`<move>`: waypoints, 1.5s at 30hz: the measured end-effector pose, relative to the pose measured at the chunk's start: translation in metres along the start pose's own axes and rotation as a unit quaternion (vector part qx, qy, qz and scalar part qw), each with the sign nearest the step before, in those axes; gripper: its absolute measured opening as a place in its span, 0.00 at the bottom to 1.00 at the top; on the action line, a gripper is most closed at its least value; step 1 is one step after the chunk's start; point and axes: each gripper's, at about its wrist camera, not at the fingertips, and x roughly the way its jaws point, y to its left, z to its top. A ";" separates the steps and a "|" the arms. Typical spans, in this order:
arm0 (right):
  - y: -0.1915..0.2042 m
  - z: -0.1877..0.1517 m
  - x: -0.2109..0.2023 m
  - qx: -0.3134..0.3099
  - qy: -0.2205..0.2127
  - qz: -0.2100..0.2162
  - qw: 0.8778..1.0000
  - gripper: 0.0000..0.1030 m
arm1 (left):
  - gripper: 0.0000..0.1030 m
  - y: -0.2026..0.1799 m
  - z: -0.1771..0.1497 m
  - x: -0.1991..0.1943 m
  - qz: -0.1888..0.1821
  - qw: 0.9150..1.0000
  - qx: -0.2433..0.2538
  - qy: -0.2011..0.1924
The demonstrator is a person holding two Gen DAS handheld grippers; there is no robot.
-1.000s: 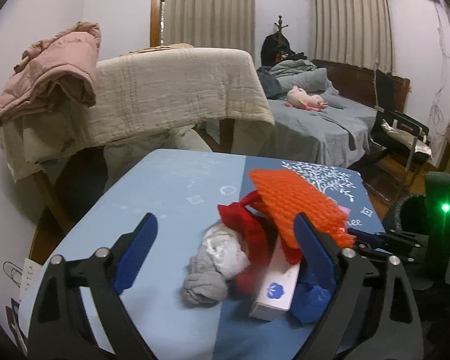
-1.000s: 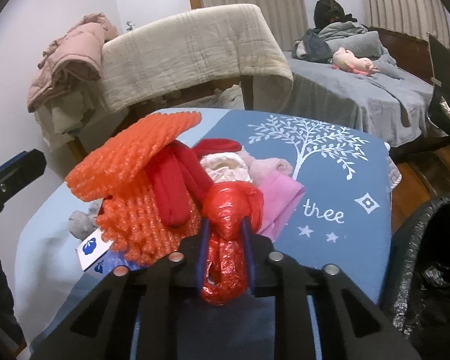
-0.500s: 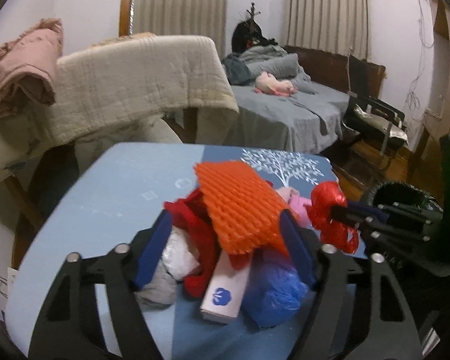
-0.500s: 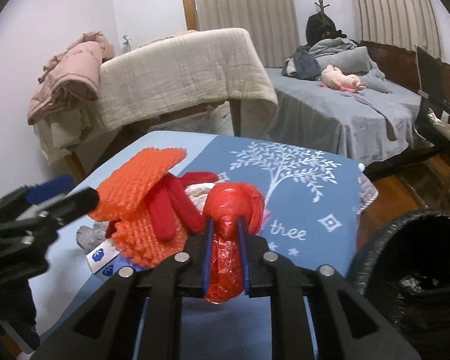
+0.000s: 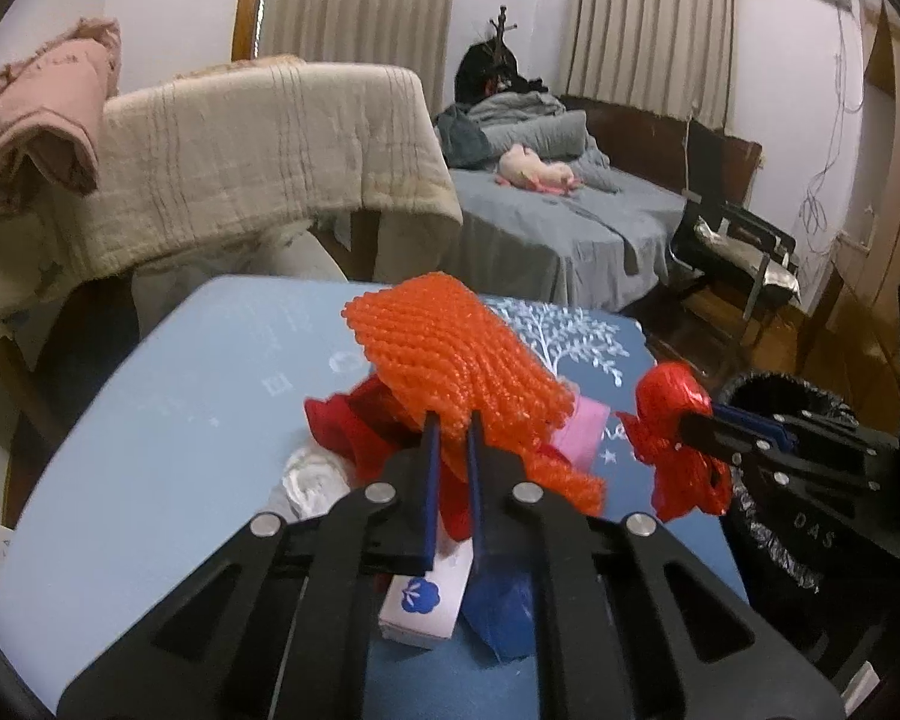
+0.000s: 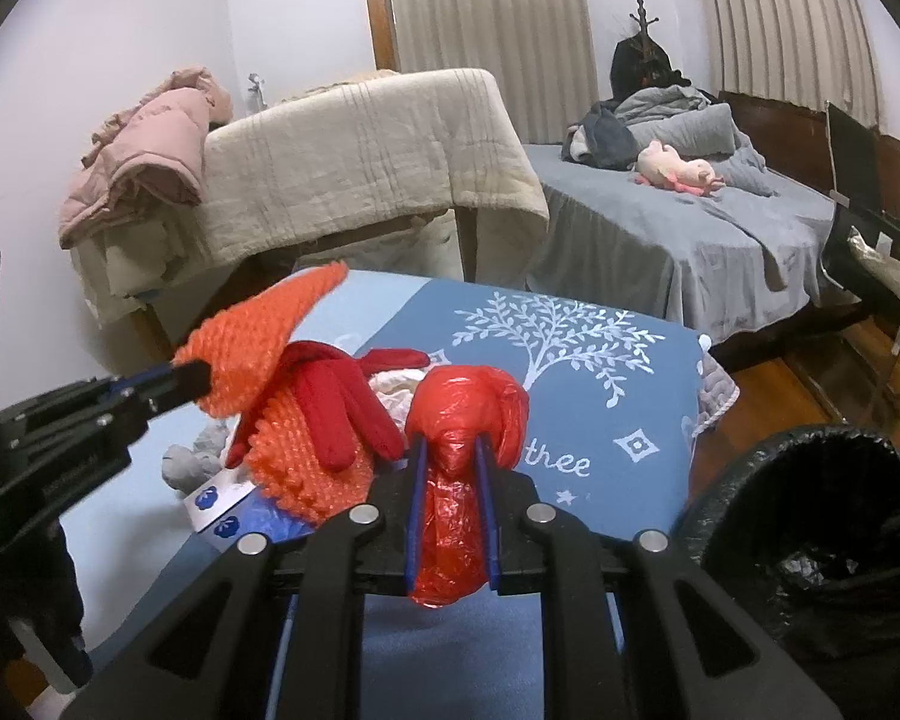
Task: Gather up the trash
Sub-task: 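Carry the orange net and red bag over the bin and release both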
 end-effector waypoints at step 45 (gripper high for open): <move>-0.195 -0.077 -0.164 0.160 -0.036 -0.238 0.957 0.25 | 0.49 -0.236 -0.032 0.013 -0.268 0.952 0.142 0.048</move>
